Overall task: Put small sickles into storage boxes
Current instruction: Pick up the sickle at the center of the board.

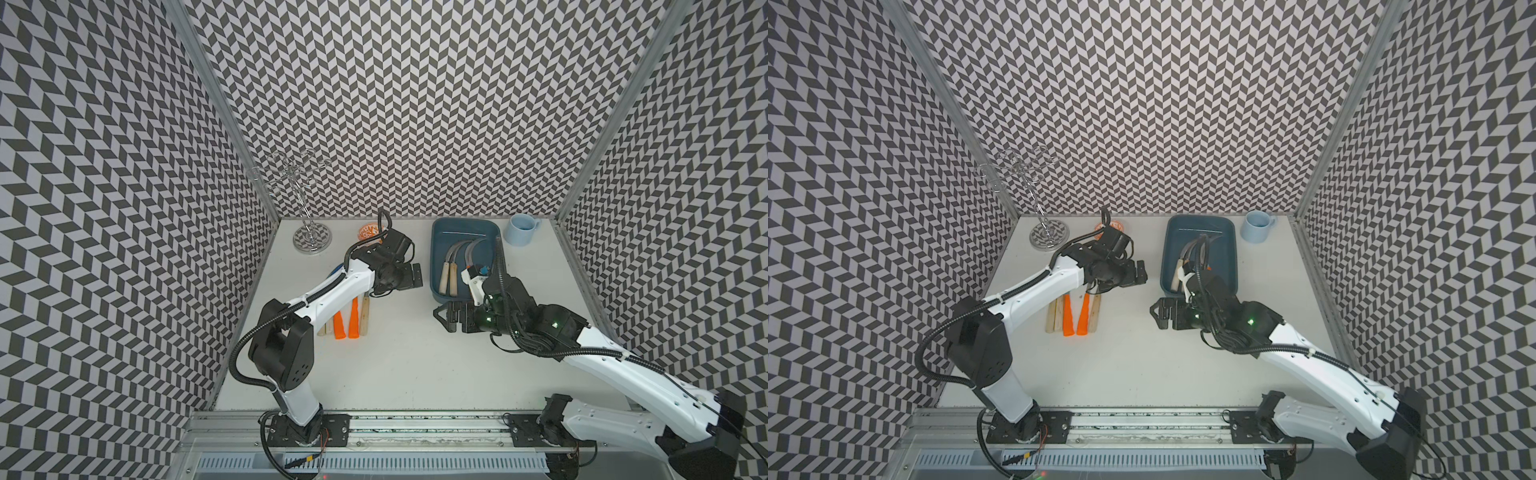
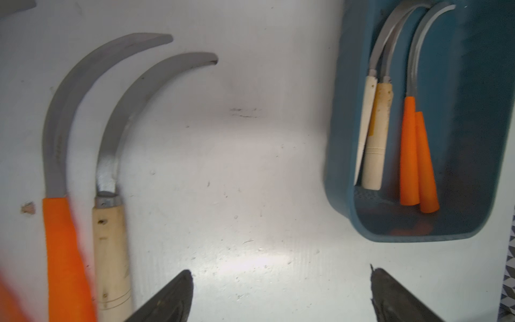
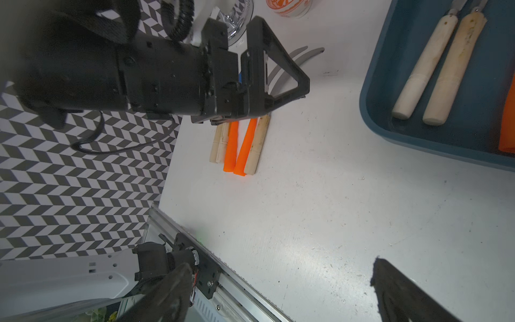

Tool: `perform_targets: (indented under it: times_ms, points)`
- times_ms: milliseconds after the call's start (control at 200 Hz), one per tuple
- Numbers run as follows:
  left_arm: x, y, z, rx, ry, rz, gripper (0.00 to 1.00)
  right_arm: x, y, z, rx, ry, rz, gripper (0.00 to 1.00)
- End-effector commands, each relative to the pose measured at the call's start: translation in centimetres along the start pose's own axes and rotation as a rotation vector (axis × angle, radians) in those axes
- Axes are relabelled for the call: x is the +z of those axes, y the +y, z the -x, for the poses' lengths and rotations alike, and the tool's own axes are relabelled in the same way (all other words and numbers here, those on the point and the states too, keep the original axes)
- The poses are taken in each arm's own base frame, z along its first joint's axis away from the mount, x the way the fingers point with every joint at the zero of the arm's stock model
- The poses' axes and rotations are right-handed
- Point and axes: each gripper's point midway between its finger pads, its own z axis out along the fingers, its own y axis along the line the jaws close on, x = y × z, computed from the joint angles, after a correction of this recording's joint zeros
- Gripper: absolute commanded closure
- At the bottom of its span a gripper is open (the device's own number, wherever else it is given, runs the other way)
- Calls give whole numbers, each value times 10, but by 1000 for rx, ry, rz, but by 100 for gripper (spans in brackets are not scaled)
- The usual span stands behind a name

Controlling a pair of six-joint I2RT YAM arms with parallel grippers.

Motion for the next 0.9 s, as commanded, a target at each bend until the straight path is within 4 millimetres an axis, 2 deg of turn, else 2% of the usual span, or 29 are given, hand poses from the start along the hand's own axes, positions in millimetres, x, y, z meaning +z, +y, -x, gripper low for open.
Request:
perform_targets:
  times_ms: [0, 240, 506, 696, 896]
  points:
    - [-5, 18, -3, 11, -29, 33, 0, 8, 12, 2, 30, -46, 23, 0]
    - [0, 59, -29, -9, 4, 135, 1, 20, 30, -20, 21, -9, 40, 0]
    - [7, 97, -41, -52, 2, 200, 16, 29, 38, -37, 30, 33, 51, 0]
    - [21, 108, -45, -54, 23, 193, 29, 32, 40, -38, 25, 43, 48, 0]
    - [35, 117, -47, -55, 42, 207, 31, 34, 39, -35, 3, 42, 23, 0]
